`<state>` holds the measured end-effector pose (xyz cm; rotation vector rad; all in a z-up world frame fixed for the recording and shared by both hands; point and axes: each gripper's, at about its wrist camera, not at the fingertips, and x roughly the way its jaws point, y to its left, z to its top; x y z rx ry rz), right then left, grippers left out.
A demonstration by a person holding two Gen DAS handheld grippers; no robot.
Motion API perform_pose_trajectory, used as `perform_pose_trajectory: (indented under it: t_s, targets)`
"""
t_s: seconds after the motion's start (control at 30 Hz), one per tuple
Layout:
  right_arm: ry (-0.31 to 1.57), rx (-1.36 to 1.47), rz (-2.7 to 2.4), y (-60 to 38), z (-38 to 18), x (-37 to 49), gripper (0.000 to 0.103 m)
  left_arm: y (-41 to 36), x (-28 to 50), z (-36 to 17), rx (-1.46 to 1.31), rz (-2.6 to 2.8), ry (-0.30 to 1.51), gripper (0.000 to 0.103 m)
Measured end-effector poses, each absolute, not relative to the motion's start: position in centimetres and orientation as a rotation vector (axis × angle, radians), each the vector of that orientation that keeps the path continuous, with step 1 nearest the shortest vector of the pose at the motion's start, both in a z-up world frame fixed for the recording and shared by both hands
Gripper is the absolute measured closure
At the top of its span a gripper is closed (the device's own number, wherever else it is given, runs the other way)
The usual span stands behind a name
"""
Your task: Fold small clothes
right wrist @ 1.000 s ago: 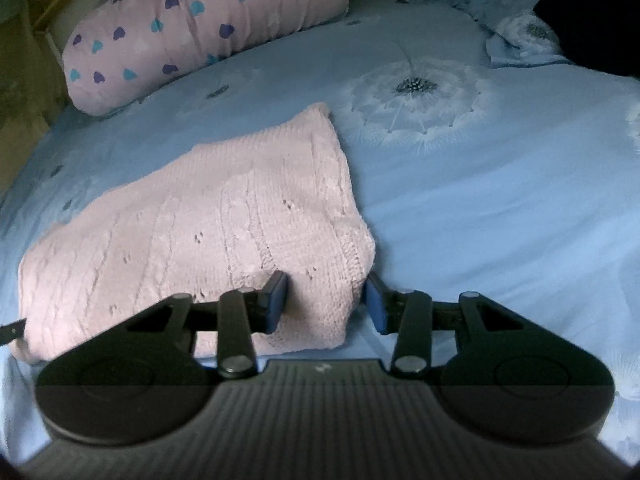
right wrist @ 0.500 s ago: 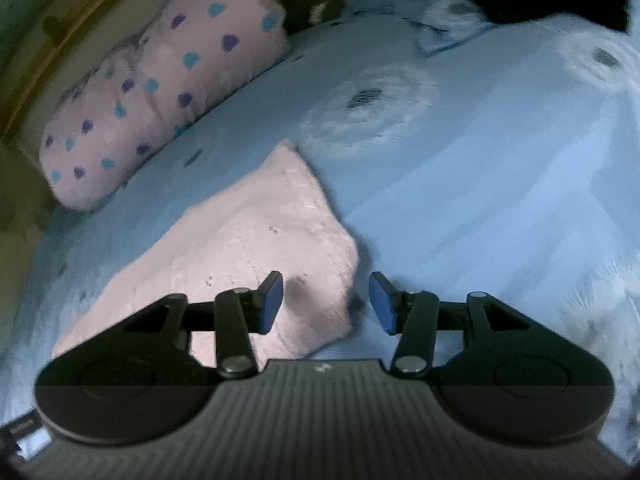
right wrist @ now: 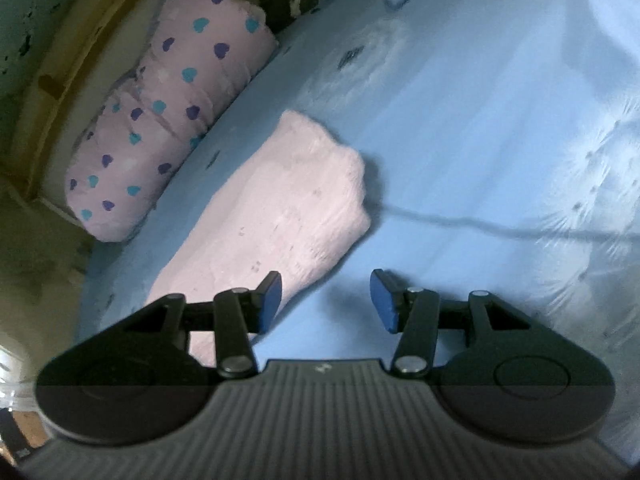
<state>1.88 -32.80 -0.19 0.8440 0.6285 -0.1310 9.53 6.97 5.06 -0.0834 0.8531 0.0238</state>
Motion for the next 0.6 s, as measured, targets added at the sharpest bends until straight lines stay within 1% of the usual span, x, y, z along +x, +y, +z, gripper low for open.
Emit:
perform_pose_trajectory:
  t_s: [0.27,0.6]
  targets:
    - [0.544,0.917,-0.115,-32.4,-1.6,4.3,0.053,6.9,9.9,4.8,-0.080,0.027,0.864,0.019]
    - [0.433,1.048,-0.176,-33.0,-2.7,6.0,0.053,6.8,10.3,4.5,-0.096,0.020,0.879,0.018]
